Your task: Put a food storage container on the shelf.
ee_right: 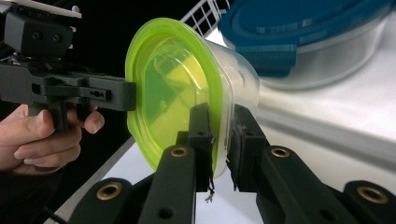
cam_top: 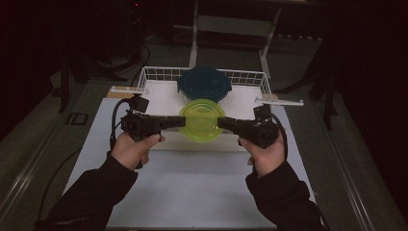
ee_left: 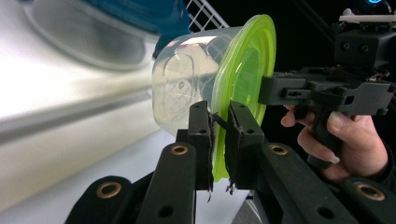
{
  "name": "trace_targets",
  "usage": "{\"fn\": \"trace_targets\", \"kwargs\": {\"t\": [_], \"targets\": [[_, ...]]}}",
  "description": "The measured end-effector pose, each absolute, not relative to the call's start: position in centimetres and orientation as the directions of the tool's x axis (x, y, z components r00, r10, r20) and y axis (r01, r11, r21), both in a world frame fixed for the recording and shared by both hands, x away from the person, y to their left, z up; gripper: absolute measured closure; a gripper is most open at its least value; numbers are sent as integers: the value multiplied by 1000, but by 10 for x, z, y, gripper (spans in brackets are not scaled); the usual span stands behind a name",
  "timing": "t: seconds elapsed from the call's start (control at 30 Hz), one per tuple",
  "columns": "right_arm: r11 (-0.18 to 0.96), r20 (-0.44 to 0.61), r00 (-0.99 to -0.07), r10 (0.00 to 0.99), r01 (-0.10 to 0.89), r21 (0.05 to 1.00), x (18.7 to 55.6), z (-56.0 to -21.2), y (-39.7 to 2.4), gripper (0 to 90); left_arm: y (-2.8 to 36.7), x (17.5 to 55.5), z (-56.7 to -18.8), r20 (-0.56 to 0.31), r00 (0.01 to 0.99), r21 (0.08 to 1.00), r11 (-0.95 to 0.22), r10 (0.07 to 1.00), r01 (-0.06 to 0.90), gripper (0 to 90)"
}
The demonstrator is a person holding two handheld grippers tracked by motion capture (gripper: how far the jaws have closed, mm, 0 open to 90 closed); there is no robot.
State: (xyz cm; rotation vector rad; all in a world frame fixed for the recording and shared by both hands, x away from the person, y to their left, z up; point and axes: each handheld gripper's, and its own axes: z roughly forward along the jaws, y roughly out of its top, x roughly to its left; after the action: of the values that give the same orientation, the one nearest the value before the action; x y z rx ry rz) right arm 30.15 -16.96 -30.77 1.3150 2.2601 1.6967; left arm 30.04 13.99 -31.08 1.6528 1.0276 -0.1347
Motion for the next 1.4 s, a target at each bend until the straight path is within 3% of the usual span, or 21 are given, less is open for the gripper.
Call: {"fn": "trace_targets", "kwargs": {"t": [0.63, 1.4], "targets": [[8, 424, -612, 668, 575, 818, 350, -251, -170, 802, 130, 349, -252, -533, 600, 762, 32, 596, 647, 808], [-22, 472, -523, 710, 653, 757, 400, -252, -165, 792, 129, 403, -261, -613, 521, 685, 72, 594, 725, 789]]}}
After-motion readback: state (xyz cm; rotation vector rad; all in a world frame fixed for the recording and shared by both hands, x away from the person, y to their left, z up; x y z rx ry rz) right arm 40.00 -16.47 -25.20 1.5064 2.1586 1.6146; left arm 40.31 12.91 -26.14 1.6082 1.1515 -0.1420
